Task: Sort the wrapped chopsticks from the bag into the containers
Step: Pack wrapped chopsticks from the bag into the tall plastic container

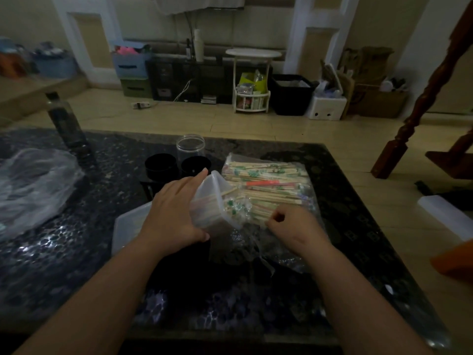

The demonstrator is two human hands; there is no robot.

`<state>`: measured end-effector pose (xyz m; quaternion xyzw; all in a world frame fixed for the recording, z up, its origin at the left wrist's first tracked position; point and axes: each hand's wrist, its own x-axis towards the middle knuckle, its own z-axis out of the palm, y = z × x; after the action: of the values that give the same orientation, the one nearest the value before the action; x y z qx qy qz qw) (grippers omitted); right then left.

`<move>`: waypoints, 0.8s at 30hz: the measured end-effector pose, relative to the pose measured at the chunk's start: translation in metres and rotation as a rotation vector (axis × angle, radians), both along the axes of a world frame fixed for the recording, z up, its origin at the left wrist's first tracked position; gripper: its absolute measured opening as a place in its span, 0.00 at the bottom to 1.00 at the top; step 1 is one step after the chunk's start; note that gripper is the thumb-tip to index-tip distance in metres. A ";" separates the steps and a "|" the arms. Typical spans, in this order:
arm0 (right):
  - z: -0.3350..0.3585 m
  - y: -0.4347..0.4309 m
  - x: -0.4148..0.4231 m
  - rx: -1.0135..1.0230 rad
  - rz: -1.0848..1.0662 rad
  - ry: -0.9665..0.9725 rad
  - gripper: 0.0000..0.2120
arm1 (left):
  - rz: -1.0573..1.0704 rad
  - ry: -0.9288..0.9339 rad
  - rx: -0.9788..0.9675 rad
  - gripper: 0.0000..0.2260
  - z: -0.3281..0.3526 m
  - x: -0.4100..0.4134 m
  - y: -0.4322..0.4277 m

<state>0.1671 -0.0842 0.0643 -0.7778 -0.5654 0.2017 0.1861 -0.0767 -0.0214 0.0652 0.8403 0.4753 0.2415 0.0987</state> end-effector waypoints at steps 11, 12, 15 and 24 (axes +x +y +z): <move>-0.028 0.003 0.000 -0.426 0.027 -0.201 0.13 | -0.008 -0.018 -0.006 0.57 -0.004 -0.004 0.004; -0.034 0.002 0.001 -0.436 -0.002 -0.216 0.18 | -0.010 -0.018 -0.009 0.57 -0.003 -0.004 0.004; -0.044 0.001 0.001 -0.493 -0.046 -0.211 0.33 | -0.009 -0.021 -0.019 0.56 -0.003 -0.003 0.004; -0.062 0.015 0.010 -0.161 -0.004 -0.120 0.20 | -0.006 -0.047 -0.030 0.56 0.000 -0.004 0.003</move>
<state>0.1768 -0.0689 0.0023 -0.8020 -0.5559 0.1994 0.0891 -0.0804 -0.0184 0.0655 0.8341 0.4741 0.2537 0.1232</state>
